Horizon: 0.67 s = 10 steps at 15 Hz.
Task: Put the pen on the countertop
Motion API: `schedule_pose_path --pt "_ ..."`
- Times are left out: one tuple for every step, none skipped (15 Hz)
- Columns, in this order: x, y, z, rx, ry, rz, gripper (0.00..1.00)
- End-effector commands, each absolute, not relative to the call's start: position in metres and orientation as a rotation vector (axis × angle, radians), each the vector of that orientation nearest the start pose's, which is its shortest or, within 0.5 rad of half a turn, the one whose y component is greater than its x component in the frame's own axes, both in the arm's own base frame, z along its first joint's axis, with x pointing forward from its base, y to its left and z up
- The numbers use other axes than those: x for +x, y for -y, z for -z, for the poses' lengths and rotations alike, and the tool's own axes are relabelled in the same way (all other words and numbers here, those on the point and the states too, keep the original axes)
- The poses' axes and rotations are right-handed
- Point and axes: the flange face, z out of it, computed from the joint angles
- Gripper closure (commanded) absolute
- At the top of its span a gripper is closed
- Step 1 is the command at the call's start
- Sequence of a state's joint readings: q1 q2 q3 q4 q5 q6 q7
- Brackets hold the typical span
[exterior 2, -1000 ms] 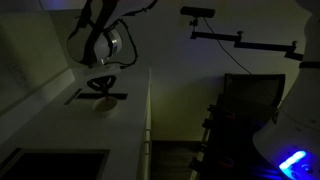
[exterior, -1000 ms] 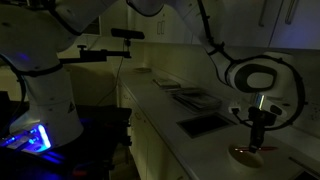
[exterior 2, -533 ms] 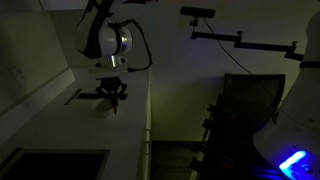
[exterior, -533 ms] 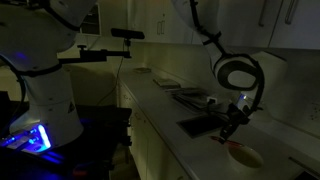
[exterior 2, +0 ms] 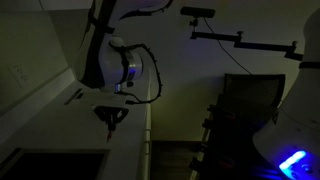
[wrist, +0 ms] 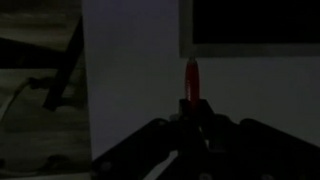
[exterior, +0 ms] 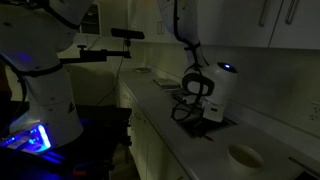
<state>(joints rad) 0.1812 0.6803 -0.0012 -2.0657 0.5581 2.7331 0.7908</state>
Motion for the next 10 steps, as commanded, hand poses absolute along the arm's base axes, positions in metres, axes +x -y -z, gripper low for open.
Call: schedule_pose_path --pt "0.549 -0.097 -0.081 -2.394 -1.779 -0.151 0.97" --pt "0.549 -0.100 -0.074 -2.376 -1.814 -0.163 0.97" --pt "0.549 -0.101 -0.067 -2.359 -1.843 -0.179 0.97" --pt "0.550 -0.099 -0.062 -2.343 -1.878 -0.168 0.97" --pt "0.552 -0.096 -0.058 -2.330 -1.906 -0.143 0.97" --pt "0.555 -0.090 -0.055 -2.319 -1.919 -0.133 0.97" --pt "0.558 -0.085 -0.052 -2.311 -1.935 -0.135 0.97" --pt "0.561 -0.081 -0.049 -2.312 -1.941 -0.145 0.61" --pt "0.564 -0.079 -0.049 -2.330 -1.914 -0.150 0.60" --pt "0.567 -0.077 -0.049 -2.334 -1.906 -0.139 0.53"
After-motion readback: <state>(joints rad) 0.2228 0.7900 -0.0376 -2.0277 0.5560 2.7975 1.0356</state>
